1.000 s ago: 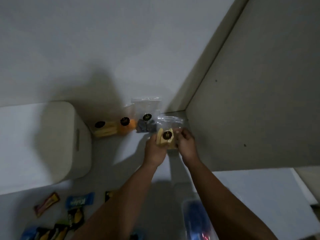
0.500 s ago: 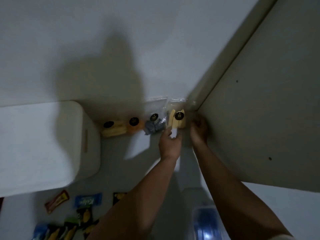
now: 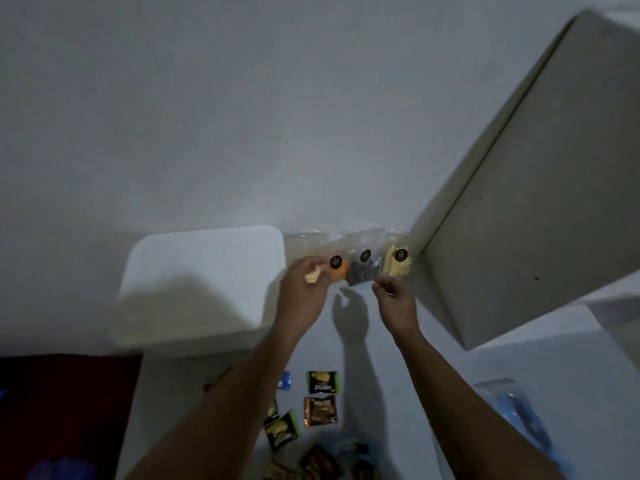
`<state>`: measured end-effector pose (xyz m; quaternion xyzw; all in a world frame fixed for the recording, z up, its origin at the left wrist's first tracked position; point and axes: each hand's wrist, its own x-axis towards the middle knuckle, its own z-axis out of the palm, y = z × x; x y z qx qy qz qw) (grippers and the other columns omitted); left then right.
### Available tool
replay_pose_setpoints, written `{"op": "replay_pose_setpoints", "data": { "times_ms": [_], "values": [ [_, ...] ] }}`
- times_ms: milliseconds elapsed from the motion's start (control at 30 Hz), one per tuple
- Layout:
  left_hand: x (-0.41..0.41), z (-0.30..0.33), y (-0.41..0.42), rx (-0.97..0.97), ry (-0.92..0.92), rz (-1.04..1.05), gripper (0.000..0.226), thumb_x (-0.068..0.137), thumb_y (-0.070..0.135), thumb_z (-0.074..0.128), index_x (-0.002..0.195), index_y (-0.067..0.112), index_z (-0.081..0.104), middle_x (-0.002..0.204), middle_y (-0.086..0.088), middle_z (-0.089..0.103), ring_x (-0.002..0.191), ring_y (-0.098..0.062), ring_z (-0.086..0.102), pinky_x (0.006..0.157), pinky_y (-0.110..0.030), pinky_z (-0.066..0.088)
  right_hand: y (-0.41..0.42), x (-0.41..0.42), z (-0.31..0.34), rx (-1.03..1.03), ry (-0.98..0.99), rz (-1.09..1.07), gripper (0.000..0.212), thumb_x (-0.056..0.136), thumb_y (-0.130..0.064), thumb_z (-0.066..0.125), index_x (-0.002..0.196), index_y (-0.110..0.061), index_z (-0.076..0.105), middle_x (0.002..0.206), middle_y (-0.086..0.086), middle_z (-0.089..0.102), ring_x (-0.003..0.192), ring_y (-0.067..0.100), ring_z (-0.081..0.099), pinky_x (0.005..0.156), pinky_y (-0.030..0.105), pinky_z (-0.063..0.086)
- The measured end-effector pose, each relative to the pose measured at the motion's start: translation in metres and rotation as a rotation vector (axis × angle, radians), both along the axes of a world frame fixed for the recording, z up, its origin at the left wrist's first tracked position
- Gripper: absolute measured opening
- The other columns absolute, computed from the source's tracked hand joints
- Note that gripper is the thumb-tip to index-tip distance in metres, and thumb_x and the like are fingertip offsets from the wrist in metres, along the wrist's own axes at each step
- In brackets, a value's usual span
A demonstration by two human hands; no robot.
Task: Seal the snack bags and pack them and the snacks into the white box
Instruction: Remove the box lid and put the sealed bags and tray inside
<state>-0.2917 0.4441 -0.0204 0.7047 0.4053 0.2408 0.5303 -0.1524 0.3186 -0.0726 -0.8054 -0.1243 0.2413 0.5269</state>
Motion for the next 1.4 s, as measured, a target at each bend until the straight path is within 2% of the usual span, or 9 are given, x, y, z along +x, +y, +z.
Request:
{"op": "replay_pose_setpoints", "data": {
  "times_ms": [233, 333, 433, 600, 733, 867, 1067, 1233, 1400],
  "values": [
    [-0.120, 0.034, 0.105, 0.530, 0.316, 0.281, 0.025, 0.088, 0.029, 0.066, 0.112, 0.024, 0.071, 0.125, -0.001, 0.067, 0.126, -0.031, 0.053, 0.101, -0.050, 0.047, 0.081, -0.081, 0.050, -0.103, 0.128, 0.301, 0.064, 0.091, -0.034, 0.075, 0.145, -0.007, 0.053, 0.139, 0.012, 0.059, 0.124, 0.030, 0.059, 0.103, 0.050, 0.053],
    [-0.164, 0.031, 0.127, 0.476, 0.489, 0.399, 0.046, 0.087, 0.039, 0.065, 0.130, 0.025, 0.061, 0.145, -0.004, 0.054, 0.142, -0.034, 0.036, 0.108, -0.060, 0.038, 0.101, -0.103, 0.055, -0.150, 0.157, 0.332, 0.077, 0.085, -0.038, 0.080, 0.148, -0.005, 0.048, 0.141, 0.010, 0.055, 0.122, 0.029, 0.058, 0.083, 0.042, 0.057],
    [-0.202, 0.009, 0.144, 0.164, 0.629, 0.392, 0.081, 0.081, 0.055, 0.065, 0.149, 0.021, 0.040, 0.157, -0.010, 0.038, 0.146, -0.036, 0.031, 0.113, -0.062, 0.033, 0.110, -0.119, 0.052, -0.185, 0.167, 0.370, 0.059, 0.085, -0.035, 0.080, 0.135, -0.008, 0.062, 0.127, 0.012, 0.063, 0.096, 0.021, 0.063, 0.070, 0.032, 0.050],
    [-0.227, -0.002, 0.145, -0.130, 0.345, 0.427, 0.071, 0.086, 0.038, 0.069, 0.144, 0.004, 0.046, 0.143, -0.018, 0.055, 0.128, -0.038, 0.055, 0.104, -0.042, 0.045, 0.110, -0.133, 0.045, -0.133, 0.111, 0.316, 0.046, 0.087, -0.022, 0.079, 0.127, -0.006, 0.065, 0.112, 0.007, 0.068, 0.078, 0.012, 0.062, 0.055, 0.020, 0.044],
    [-0.231, 0.007, 0.153, -0.181, 0.228, 0.561, 0.053, 0.094, 0.030, 0.065, 0.137, 0.000, 0.055, 0.136, -0.019, 0.060, 0.123, -0.039, 0.057, 0.093, -0.036, 0.043, 0.112, -0.139, 0.049, -0.059, 0.045, 0.216, 0.050, 0.086, -0.019, 0.079, 0.129, -0.003, 0.059, 0.123, 0.009, 0.066, 0.102, 0.022, 0.064, 0.085, 0.036, 0.057],
    [-0.241, 0.014, 0.161, -0.184, 0.127, 0.625, 0.058, 0.091, 0.035, 0.066, 0.140, 0.007, 0.054, 0.142, -0.016, 0.057, 0.128, -0.037, 0.054, 0.106, -0.043, 0.044, 0.118, -0.145, 0.062, 0.019, -0.010, 0.138, 0.040, 0.088, -0.023, 0.076, 0.122, -0.009, 0.058, 0.118, 0.007, 0.067, 0.102, 0.024, 0.066, 0.090, 0.041, 0.059],
    [-0.249, 0.036, 0.151, -0.137, 0.003, 0.722, 0.053, 0.089, 0.036, 0.063, 0.135, 0.010, 0.059, 0.135, -0.014, 0.063, 0.121, -0.037, 0.060, 0.102, -0.046, 0.050, 0.125, -0.151, 0.090, 0.226, 0.055, 0.095, 0.031, 0.094, -0.012, 0.067, 0.122, -0.011, 0.056, 0.104, 0.006, 0.068, 0.079, 0.013, 0.067, 0.056, 0.023, 0.055],
    [-0.221, 0.048, 0.127, -0.101, -0.151, 0.692, 0.033, 0.078, 0.033, 0.054, 0.077, 0.002, 0.067, 0.071, -0.005, 0.059, 0.070, -0.021, 0.055, 0.067, -0.032, 0.043, 0.096, -0.126, 0.094, 0.293, -0.013, -0.126, 0.018, 0.096, -0.019, 0.061, 0.114, -0.022, 0.061, 0.108, 0.003, 0.066, 0.092, 0.020, 0.065, 0.080, 0.039, 0.061],
    [-0.148, 0.063, 0.063, -0.049, -0.195, 0.422, 0.014, 0.087, 0.009, 0.055, 0.078, 0.009, 0.066, 0.072, -0.003, 0.060, 0.066, -0.017, 0.052, 0.062, -0.029, 0.039, 0.019, -0.078, 0.067, 0.235, -0.016, -0.412, 0.020, 0.092, -0.030, 0.069, 0.103, -0.013, 0.070, 0.101, 0.011, 0.075, 0.079, 0.018, 0.068, 0.067, 0.024, 0.050]
  ]
}}
